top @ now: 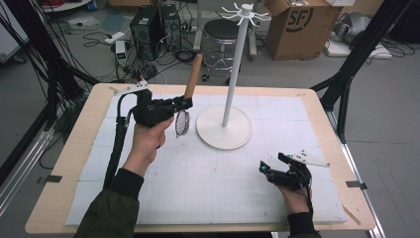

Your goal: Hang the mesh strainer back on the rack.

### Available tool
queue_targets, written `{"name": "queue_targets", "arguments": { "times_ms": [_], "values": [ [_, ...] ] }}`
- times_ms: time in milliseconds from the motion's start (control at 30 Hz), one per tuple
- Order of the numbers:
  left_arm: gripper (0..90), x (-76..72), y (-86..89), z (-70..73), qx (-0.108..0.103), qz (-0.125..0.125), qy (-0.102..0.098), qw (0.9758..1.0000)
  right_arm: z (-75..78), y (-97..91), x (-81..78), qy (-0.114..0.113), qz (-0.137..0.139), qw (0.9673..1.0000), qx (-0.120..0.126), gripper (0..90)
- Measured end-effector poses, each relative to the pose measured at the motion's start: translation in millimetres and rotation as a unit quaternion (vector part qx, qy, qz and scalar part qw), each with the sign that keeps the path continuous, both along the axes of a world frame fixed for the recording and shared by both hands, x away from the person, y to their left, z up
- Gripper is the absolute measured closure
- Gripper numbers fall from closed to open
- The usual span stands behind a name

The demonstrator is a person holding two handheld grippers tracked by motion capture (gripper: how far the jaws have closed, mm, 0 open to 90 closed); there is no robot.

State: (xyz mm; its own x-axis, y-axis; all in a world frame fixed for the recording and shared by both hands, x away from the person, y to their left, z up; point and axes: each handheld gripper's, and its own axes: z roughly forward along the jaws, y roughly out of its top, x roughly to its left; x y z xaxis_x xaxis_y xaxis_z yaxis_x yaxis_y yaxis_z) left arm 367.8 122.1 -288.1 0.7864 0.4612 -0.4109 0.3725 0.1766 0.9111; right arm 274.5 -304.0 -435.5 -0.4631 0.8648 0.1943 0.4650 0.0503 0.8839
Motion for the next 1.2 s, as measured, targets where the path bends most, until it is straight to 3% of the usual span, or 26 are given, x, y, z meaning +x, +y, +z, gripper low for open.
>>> {"name": "queue_targets", "arguments": {
  "times_ms": [167, 467, 733, 967, 1033, 1200],
  "values": [
    [69.8, 2.4, -8.6, 19.1, 0.001, -0.004, -0.015, 0.9999, -0.1, -0.1, 0.3, 0.0, 0.003, 1.0, 0.003, 13.8],
    [69.7, 9.1, -14.1, 34.3, -0.01, -0.007, -0.025, 0.9996, 0.1, -1.0, 0.2, -0.002, 0.004, 1.0, 0.009, 13.8],
    [69.7, 14.1, -24.0, 58.2, -0.017, -0.008, -0.043, 0.9989, -0.3, -1.9, 1.4, -0.004, 0.002, 0.9999, 0.01, 13.8],
    [69.7, 17.5, -35.0, 72.3, -0.006, -0.01, -0.045, 0.9989, -1.0, -1.7, 2.7, 0.001, 0.008, 0.9998, 0.017, 13.8],
    [69.7, 18.1, -37.7, 73.8, 0.008, -0.007, -0.048, 0.9988, -0.9, -1.3, 2.8, 0.001, 0.009, 0.9998, 0.019, 13.7],
    [69.6, 18.0, -43.0, 73.8, 0.012, -0.012, -0.047, 0.9987, -0.7, -1.6, 3.5, 0.001, 0.014, 0.9995, 0.027, 13.8]
  ]
}}
